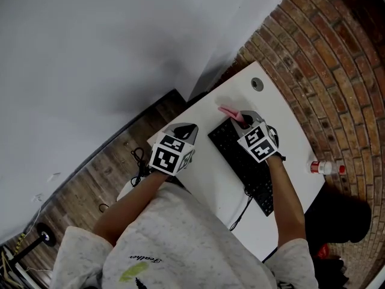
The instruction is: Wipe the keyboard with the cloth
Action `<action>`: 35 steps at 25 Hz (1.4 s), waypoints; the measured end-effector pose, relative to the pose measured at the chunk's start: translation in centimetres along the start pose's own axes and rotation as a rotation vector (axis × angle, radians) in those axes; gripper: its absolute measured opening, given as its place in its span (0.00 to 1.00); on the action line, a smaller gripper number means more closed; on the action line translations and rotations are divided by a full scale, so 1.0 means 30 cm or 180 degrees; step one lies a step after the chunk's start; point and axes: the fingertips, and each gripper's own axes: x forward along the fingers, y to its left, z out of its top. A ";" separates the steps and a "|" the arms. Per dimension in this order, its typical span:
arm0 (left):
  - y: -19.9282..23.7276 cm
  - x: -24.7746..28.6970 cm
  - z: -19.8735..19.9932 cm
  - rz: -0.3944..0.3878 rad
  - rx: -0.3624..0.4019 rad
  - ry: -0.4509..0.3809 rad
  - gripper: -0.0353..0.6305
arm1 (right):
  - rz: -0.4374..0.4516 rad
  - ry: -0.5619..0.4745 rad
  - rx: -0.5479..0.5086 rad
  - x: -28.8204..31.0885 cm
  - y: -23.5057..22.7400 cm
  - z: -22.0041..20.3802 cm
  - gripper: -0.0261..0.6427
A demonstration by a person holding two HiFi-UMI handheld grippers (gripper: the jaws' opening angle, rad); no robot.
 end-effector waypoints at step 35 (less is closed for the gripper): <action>-0.082 -0.142 -0.103 0.0437 -0.0263 -0.0236 0.05 | 0.0622 -0.0346 -0.0373 -0.020 0.358 0.103 0.08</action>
